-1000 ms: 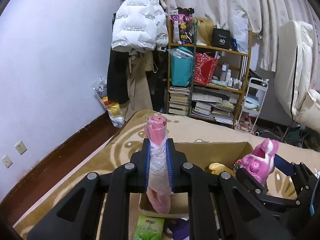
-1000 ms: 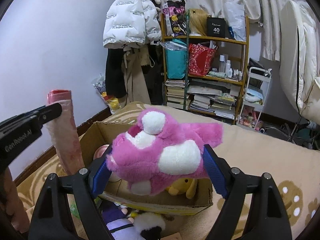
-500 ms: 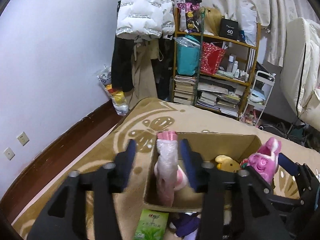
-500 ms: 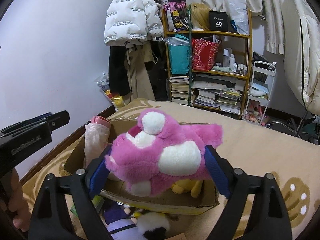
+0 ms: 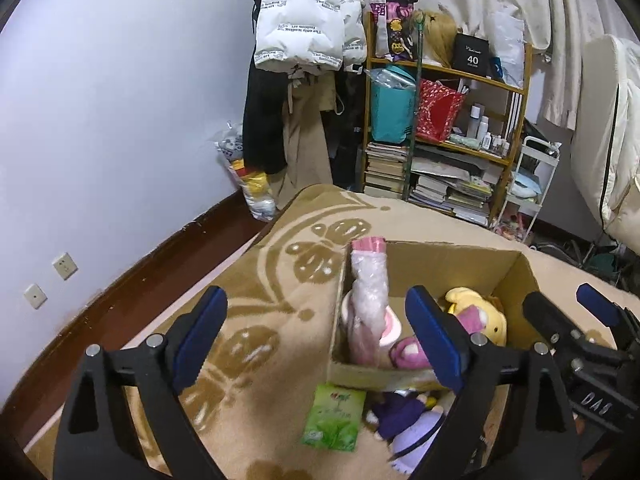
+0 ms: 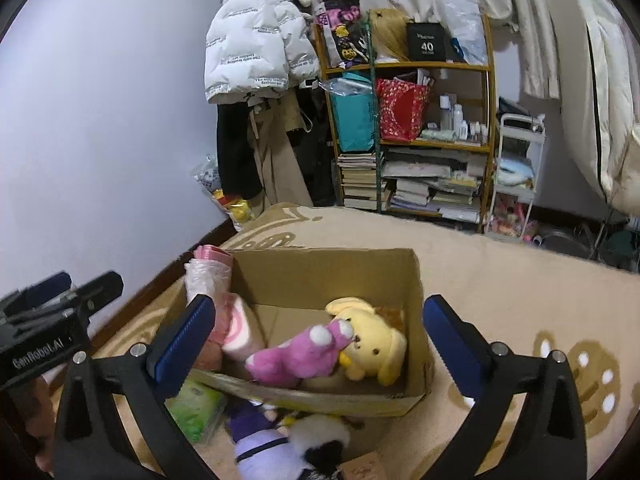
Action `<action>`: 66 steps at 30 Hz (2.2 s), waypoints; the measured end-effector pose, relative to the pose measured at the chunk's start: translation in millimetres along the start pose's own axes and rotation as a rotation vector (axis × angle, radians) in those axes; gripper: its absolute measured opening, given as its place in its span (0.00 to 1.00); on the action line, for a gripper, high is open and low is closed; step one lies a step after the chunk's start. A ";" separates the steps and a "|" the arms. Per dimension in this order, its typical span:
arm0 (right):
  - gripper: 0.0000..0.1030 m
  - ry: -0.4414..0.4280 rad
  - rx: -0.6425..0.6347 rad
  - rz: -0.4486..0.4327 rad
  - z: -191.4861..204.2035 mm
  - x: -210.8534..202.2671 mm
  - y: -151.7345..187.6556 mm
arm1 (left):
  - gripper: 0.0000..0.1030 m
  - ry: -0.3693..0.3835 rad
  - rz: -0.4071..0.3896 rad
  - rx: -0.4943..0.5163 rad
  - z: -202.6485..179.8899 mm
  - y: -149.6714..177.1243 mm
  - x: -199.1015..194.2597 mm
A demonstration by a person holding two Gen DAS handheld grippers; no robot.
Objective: Organize soft objects
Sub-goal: 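Lower the pink wrapped item into the box while the right tool drops the bear in, then move both open tools down toward the items beside the box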
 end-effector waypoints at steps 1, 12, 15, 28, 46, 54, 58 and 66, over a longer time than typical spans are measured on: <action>1.00 -0.014 0.018 0.005 0.7 -2.1 0.3 | 0.88 -0.008 -0.001 0.007 1.7 1.2 -4.0; 1.00 0.037 0.037 0.037 -10.7 -34.9 18.3 | 0.91 -0.026 0.046 0.032 10.3 27.6 -27.7; 1.00 0.046 0.030 0.051 -12.4 -42.5 23.3 | 0.91 -0.024 0.070 0.034 9.6 39.6 -30.0; 1.00 0.056 -0.005 0.193 -4.1 -48.4 61.0 | 0.91 -0.021 0.227 0.047 12.6 82.8 -13.8; 1.00 0.098 -0.002 0.359 -7.1 -15.9 113.1 | 0.91 -0.022 0.409 0.089 8.7 124.6 25.8; 1.00 0.108 0.005 0.416 -8.9 -1.5 132.0 | 0.91 -0.032 0.473 0.093 10.6 135.9 41.5; 1.00 0.121 0.014 0.446 -11.4 5.2 139.9 | 0.91 -0.022 0.488 0.092 9.8 138.8 46.4; 1.00 0.157 0.015 0.491 -17.0 14.1 150.9 | 0.91 0.001 0.514 0.101 4.3 144.3 59.6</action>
Point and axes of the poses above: each gripper's, at about its wrist camera, not at the fingertips, and x roughly the way its jaws point, z to its left, y to its underside, the point moved 7 cm from there along x, roughly the way its jaws point, and after that the axes turned 2 degrees about -z, right-handed, at the moved point
